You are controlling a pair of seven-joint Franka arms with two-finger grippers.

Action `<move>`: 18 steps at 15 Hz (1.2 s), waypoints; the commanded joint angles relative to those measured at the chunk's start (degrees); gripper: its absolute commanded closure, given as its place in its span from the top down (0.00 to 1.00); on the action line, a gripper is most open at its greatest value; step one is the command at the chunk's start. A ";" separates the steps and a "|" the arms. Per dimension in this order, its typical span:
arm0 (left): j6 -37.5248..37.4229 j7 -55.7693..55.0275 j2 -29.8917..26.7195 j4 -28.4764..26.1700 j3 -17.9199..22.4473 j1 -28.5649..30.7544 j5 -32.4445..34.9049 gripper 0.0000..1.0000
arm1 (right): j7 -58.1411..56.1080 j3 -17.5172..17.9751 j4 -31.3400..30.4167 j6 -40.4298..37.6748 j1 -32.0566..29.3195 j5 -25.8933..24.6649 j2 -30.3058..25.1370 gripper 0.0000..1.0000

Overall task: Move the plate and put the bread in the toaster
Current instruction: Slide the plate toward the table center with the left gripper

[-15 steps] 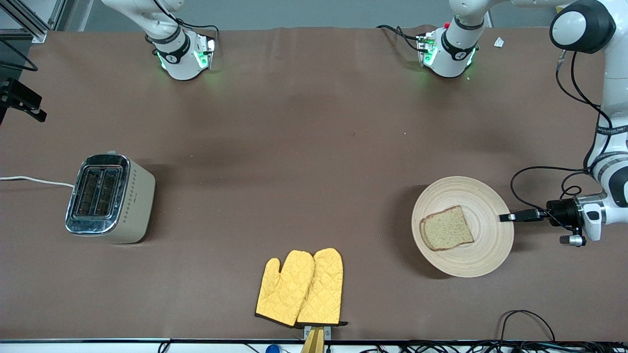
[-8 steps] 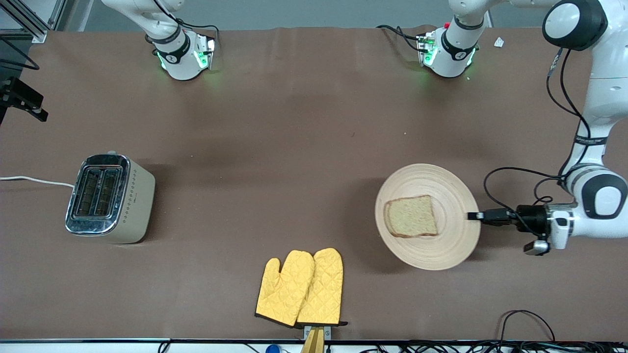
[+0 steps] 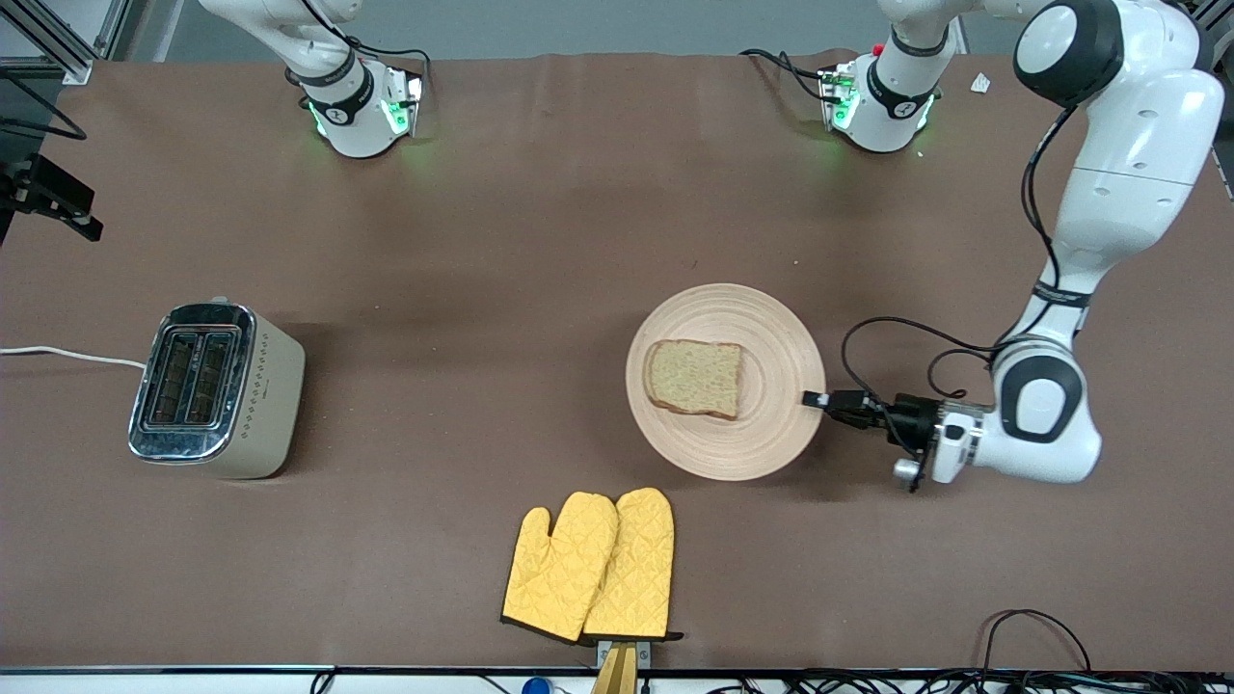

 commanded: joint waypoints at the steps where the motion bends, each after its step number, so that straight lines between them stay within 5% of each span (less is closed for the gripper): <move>1: 4.49 0.37 -0.89 -1.17 -1.15 -3.07 -2.57 0.00 | 0.00 -0.12 -0.31 -0.64 0.06 0.32 -0.11 1.00; 4: 11.17 0.37 -0.54 -3.63 -1.24 -6.59 -6.95 0.00 | 0.00 -0.21 -0.40 -0.56 -0.21 1.10 0.68 1.00; 10: 23.30 0.37 0.60 -3.81 -1.06 -15.38 -17.42 0.00 | 9.84 -0.12 -0.57 1.64 2.25 11.10 4.71 1.00; 18: 28.23 1.34 3.33 -3.72 -0.10 -19.86 -16.46 0.03 | 9.84 -0.03 -0.49 13.58 9.19 16.22 22.55 1.00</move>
